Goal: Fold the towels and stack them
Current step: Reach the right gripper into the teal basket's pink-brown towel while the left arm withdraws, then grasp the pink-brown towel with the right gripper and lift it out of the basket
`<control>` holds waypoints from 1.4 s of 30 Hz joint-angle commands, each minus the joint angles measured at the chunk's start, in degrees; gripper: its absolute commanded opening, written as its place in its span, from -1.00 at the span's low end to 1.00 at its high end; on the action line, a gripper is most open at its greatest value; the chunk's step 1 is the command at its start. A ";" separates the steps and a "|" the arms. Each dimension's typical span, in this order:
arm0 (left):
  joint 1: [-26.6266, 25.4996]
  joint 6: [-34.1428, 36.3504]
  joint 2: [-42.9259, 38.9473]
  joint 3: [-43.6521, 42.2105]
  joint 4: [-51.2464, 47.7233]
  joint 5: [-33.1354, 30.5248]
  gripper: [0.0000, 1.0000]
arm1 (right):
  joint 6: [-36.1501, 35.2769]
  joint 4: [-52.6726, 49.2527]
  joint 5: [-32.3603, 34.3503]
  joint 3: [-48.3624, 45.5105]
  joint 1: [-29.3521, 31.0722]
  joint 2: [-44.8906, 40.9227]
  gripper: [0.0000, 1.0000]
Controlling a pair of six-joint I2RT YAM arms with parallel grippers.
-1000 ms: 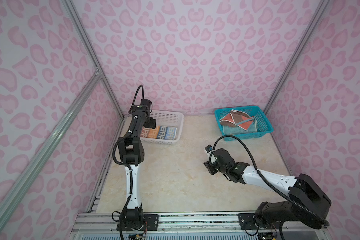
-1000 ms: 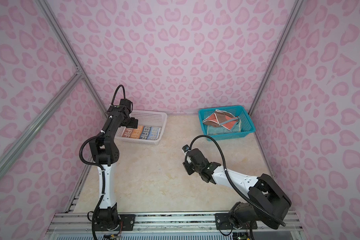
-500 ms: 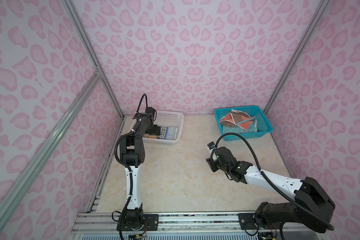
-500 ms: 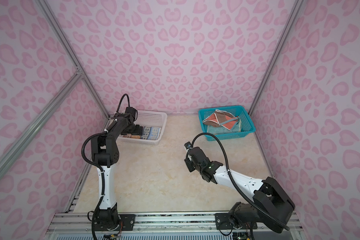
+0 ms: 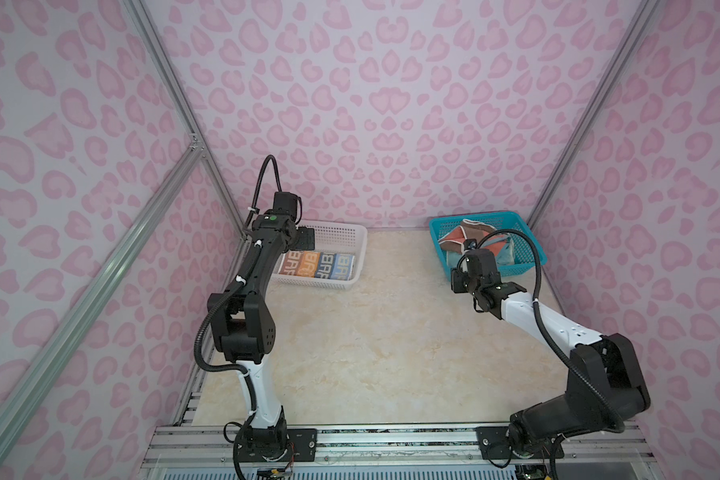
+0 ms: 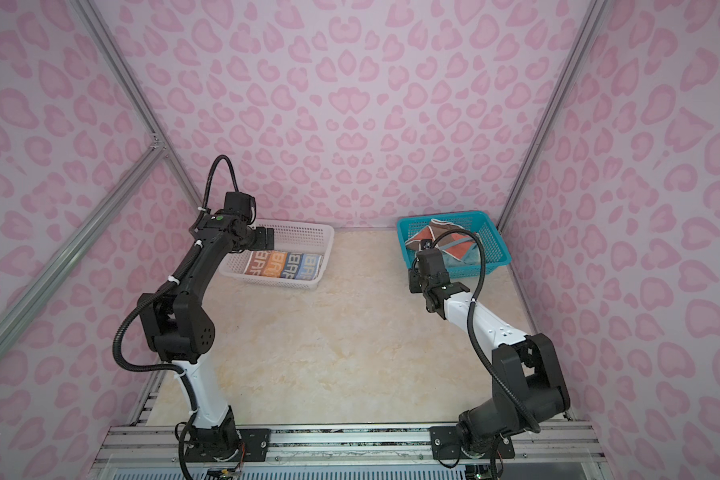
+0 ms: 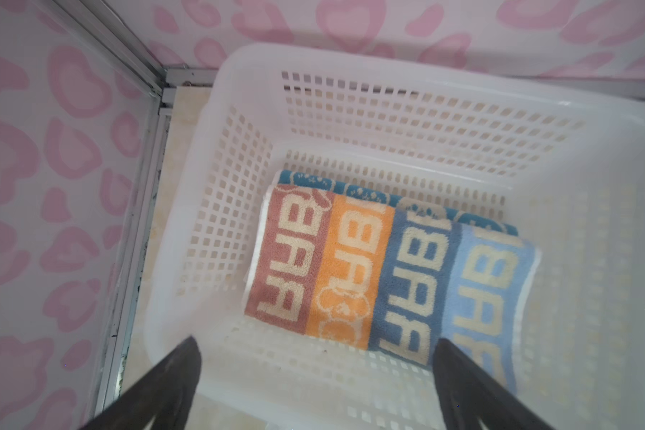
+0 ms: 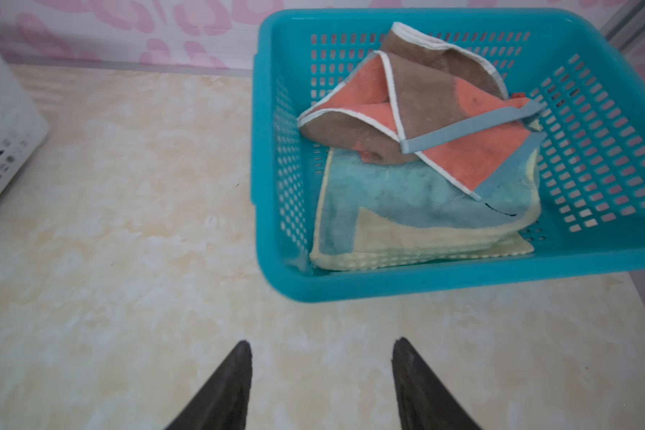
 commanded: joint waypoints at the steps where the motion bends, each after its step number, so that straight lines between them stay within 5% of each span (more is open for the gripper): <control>1: -0.70 -2.13 -2.86 -4.65 2.47 1.01 0.96 | 2.01 0.54 -1.86 3.93 -3.55 5.49 0.24; 16: -15.27 -8.22 -34.50 -45.57 32.19 11.27 0.96 | 8.17 -4.80 -4.03 32.90 -17.47 29.54 0.30; 23: -21.25 -9.22 -40.27 -54.45 37.88 11.18 0.96 | 13.19 -9.07 -4.80 44.78 -21.35 38.06 0.30; 34: -23.77 -8.58 -39.05 -56.54 36.64 8.13 0.96 | 18.72 -17.73 -11.76 65.95 -23.98 54.69 0.28; 38: -23.86 -8.05 -38.18 -56.43 36.24 7.59 0.97 | 19.23 -18.85 -14.23 70.57 -23.95 58.82 -0.03; 42: -23.86 -7.66 -37.72 -56.27 35.90 6.78 0.97 | 18.89 -16.18 -15.87 67.93 -23.91 57.78 -0.97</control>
